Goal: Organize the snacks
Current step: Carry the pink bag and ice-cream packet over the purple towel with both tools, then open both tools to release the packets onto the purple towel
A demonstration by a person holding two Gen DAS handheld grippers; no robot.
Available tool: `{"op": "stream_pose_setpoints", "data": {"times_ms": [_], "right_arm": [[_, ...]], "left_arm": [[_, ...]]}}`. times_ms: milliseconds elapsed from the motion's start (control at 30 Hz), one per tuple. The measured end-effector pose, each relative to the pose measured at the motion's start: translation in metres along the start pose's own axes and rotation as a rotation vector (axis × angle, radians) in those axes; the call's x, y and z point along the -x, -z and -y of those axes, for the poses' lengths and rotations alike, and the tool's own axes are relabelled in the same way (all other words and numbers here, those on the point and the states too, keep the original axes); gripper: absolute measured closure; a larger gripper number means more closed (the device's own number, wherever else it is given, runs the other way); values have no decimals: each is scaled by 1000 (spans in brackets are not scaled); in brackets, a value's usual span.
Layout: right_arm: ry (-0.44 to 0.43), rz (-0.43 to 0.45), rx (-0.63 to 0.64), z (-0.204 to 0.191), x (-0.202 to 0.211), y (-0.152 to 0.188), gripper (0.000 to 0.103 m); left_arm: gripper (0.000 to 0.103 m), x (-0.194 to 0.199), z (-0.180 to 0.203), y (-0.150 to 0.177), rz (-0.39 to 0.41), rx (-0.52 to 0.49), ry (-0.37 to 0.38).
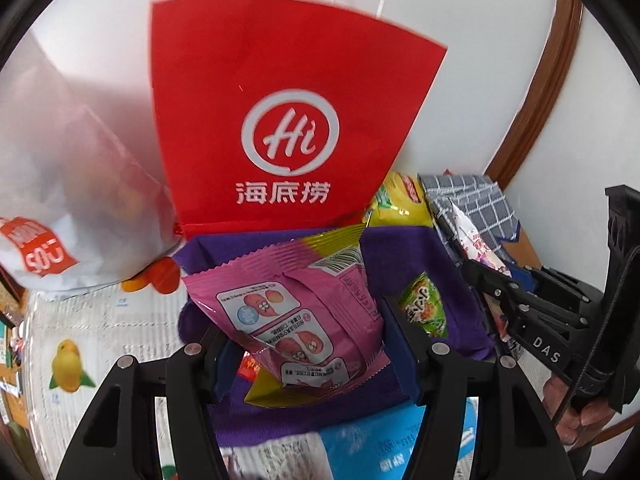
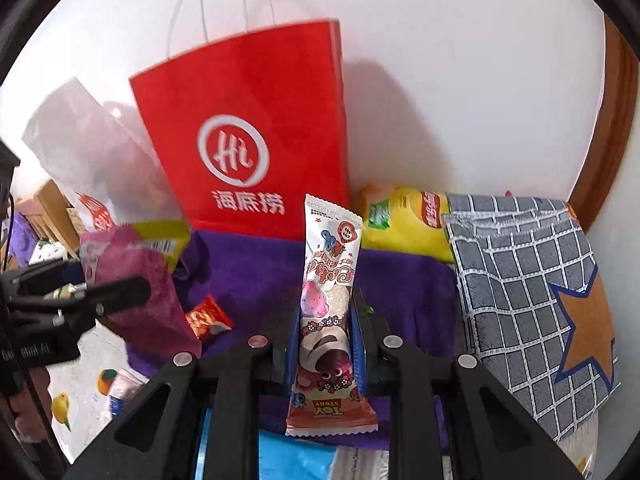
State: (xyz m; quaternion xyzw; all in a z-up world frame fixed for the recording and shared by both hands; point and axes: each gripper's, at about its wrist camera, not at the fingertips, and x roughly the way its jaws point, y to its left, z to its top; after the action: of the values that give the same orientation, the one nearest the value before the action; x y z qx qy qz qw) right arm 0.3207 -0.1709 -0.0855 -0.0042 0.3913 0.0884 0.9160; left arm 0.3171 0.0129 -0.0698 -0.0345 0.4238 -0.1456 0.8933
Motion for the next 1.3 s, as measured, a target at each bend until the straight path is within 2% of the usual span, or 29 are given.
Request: {"op": "stream_pose_setpoints", "data": {"times_ms": [67, 133, 400, 667, 1100, 1300], "right_arm": [[7, -16, 3, 4, -8, 1, 81], [20, -27, -3, 8, -14, 3, 81], [-8, -93, 5, 8, -45, 13, 81], [-23, -131, 38, -2, -57, 20, 79], [37, -190, 75, -9, -80, 29, 79], [30, -204, 67, -8, -84, 31, 79]], "left_arm": [[42, -9, -2, 2, 3, -3, -9], [42, -22, -5, 3, -39, -15, -30], [42, -39, -22, 6, -69, 24, -24], [42, -44, -25, 7, -85, 26, -9], [42, -47, -32, 7, -97, 52, 3], [42, -46, -35, 6, -92, 62, 4]]}}
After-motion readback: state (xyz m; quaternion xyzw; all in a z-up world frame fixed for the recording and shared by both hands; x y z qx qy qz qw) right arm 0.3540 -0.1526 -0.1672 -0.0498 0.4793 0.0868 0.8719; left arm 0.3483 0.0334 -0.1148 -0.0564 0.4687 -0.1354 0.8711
